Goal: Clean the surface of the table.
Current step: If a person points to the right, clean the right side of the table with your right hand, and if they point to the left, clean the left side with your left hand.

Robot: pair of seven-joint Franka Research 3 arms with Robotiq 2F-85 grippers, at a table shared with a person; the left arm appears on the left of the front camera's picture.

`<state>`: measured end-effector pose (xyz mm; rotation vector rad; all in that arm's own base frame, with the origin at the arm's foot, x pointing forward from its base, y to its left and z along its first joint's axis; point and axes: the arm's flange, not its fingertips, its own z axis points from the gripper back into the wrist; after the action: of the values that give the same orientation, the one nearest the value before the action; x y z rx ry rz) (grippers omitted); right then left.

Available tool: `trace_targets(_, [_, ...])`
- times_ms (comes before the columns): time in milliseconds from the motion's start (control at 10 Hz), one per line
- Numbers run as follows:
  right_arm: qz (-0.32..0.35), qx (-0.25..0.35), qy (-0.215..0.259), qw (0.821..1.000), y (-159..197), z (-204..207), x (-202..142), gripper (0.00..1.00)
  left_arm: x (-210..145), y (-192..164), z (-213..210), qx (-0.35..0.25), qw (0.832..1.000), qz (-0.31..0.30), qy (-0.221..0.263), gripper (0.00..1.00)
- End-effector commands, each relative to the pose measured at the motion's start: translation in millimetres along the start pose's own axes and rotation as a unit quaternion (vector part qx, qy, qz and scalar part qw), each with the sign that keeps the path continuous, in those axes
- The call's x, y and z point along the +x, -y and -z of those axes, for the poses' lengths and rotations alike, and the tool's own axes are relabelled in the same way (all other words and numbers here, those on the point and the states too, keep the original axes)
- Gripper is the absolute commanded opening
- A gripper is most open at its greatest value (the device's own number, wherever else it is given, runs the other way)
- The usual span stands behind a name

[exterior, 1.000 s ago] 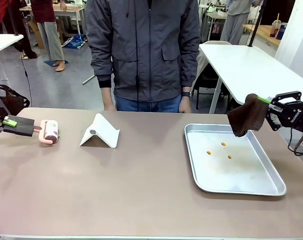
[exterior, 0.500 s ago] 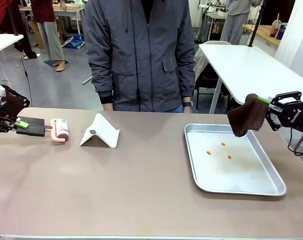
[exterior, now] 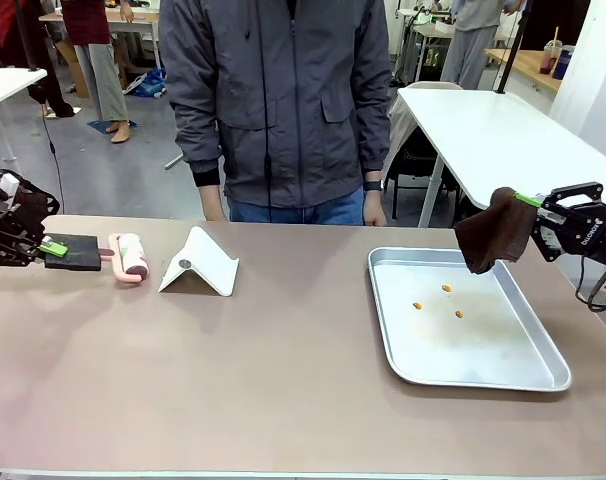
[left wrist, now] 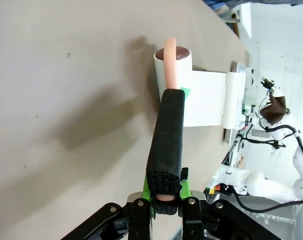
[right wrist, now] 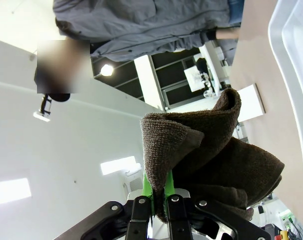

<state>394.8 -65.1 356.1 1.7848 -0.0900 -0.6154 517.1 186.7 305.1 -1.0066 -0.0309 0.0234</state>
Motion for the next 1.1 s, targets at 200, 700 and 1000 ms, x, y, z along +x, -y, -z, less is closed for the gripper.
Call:
trace_targets(200, [-0.002,0.002,-0.007,1.000,-2.6,0.3,-2.3,0.00,-55.5,26.2,-70.0,-0.079,0.992,0.086,0.038,0.22])
trace_targets(700, [-0.002,0.002,-0.007,1.000,-2.6,0.3,-2.3,0.00,-122.0,3.4,-162.3,-0.113,0.992,0.050,0.031,0.22])
trace_targets(1000, [-0.002,0.002,-0.007,1.000,-2.6,0.3,-2.3,0.00,-168.6,-15.4,-191.1,-0.178,0.982,0.058,-0.023,0.22])
